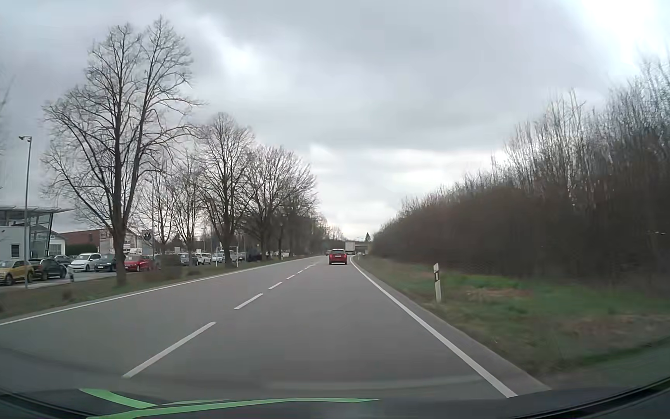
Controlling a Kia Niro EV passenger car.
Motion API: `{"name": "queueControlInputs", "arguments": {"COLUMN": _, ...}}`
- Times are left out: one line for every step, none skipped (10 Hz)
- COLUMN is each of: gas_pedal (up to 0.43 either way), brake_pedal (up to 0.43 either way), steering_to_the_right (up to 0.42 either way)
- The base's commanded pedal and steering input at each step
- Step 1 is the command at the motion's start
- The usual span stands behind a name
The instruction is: Follow the waypoints while adhering to traffic rules and regulations
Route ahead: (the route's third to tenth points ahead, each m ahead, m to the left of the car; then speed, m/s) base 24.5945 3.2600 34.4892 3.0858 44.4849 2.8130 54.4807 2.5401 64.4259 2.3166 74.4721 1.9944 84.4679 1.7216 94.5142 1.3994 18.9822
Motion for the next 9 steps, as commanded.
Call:
{"name": "queueControlInputs", "arguments": {"gas_pedal": 0.110, "brake_pedal": 0.000, "steering_to_the_right": 0.001}}
{"name": "queueControlInputs", "arguments": {"gas_pedal": 0.110, "brake_pedal": 0.000, "steering_to_the_right": 0.001}}
{"name": "queueControlInputs", "arguments": {"gas_pedal": 0.110, "brake_pedal": 0.000, "steering_to_the_right": 0.001}}
{"name": "queueControlInputs", "arguments": {"gas_pedal": 0.110, "brake_pedal": 0.000, "steering_to_the_right": 0.001}}
{"name": "queueControlInputs", "arguments": {"gas_pedal": 0.110, "brake_pedal": 0.000, "steering_to_the_right": 0.001}}
{"name": "queueControlInputs", "arguments": {"gas_pedal": 0.110, "brake_pedal": 0.000, "steering_to_the_right": 0.001}}
{"name": "queueControlInputs", "arguments": {"gas_pedal": 0.110, "brake_pedal": 0.000, "steering_to_the_right": 0.001}}
{"name": "queueControlInputs", "arguments": {"gas_pedal": 0.110, "brake_pedal": 0.000, "steering_to_the_right": 0.001}}
{"name": "queueControlInputs", "arguments": {"gas_pedal": 0.110, "brake_pedal": 0.000, "steering_to_the_right": 0.001}}
